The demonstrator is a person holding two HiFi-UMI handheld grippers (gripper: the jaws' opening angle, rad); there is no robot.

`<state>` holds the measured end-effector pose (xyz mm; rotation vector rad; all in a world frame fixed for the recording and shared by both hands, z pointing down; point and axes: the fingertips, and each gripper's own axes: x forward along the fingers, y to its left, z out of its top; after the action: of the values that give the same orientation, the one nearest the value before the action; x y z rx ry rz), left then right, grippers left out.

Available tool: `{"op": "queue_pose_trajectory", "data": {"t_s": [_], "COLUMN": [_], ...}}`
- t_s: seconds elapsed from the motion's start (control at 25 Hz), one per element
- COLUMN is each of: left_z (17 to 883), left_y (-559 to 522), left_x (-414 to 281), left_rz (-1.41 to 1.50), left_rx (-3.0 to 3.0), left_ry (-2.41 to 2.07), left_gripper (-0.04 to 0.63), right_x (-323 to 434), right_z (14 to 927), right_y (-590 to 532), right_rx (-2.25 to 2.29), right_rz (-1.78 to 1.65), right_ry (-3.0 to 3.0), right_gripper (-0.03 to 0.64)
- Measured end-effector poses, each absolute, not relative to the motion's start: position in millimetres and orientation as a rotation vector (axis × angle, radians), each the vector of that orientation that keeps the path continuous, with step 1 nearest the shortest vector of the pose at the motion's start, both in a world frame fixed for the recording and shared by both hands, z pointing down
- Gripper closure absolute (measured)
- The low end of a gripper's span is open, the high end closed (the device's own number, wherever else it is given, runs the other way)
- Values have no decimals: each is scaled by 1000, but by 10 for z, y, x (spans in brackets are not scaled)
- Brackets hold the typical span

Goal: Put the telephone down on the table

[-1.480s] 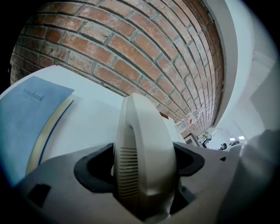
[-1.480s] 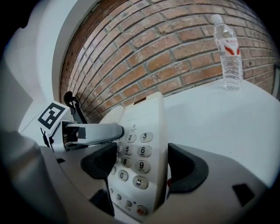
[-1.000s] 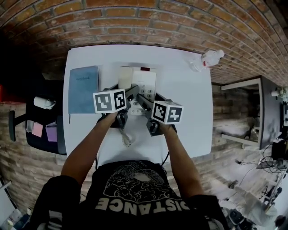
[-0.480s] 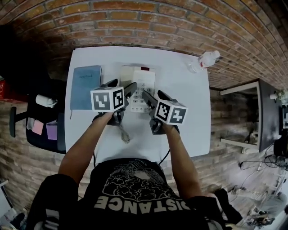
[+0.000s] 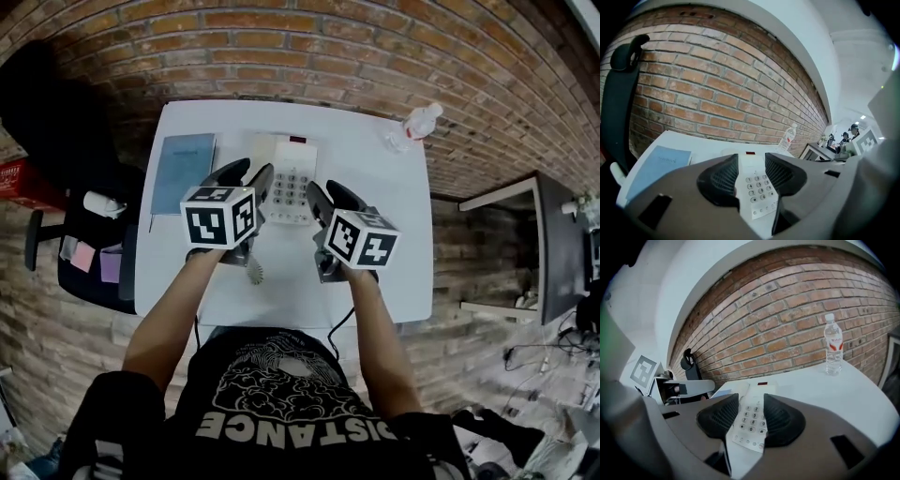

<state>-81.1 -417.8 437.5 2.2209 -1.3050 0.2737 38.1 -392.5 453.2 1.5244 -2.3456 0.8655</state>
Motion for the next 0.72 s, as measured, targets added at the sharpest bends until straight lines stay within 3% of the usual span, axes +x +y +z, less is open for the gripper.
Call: {"op": "queue_pose_trajectory", "data": {"t_s": [0.4,0.72], "left_z": [3828,3639], "left_y": [-3602,-3202], "left_x": [-896,-1006], "left_rz": [184,189], "left_rx": [2292,2309], "left_ry": [-1474,-1594], "left_gripper": [521,571], "right_x": [425,491], "right_z": [3933,3719], "right_y": [-3471,-3117], "right_rx": [1492,1508], "right_rz": [651,580], "right_ry": [-2467,-2529], "right_gripper": [537,604]}}
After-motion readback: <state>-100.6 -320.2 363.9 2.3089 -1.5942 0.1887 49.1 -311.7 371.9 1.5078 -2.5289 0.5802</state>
